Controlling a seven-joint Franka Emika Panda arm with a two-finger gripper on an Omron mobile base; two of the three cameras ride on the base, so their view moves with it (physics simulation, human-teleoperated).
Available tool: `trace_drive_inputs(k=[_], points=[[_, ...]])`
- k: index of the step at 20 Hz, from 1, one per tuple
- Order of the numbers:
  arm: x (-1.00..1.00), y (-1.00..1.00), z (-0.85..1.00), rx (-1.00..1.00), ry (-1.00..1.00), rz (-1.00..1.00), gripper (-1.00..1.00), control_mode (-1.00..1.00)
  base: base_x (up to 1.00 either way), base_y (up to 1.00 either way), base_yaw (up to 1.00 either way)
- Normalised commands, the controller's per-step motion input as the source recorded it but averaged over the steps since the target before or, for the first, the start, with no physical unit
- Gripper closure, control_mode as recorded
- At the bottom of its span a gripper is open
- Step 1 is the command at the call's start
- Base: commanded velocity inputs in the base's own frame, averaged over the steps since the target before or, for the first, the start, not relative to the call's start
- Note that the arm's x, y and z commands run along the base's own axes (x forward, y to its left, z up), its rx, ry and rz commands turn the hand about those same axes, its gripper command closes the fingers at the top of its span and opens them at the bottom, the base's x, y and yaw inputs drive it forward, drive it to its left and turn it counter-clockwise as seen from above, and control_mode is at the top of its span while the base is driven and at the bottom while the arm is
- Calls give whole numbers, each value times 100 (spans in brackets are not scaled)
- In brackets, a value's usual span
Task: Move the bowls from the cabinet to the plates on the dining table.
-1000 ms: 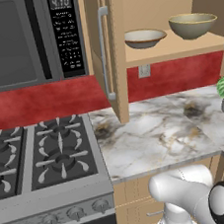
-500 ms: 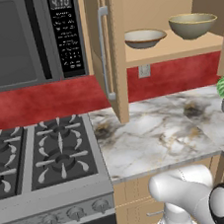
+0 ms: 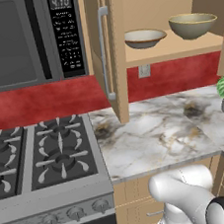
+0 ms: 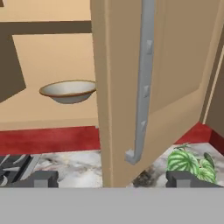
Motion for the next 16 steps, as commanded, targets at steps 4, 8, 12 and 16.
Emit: trace_drive_inputs(k=[4, 8, 12, 16], points=[[-44, 71, 9, 0, 0, 0, -100, -100, 0, 0, 0], [-31, 79, 0, -1, 0, 0, -100, -100, 0, 0, 0], [-38, 74, 0, -4, 0, 0, -100, -100, 0, 0, 0], [-15, 42, 0, -11, 0, 0, -100, -100, 0, 0, 0]])
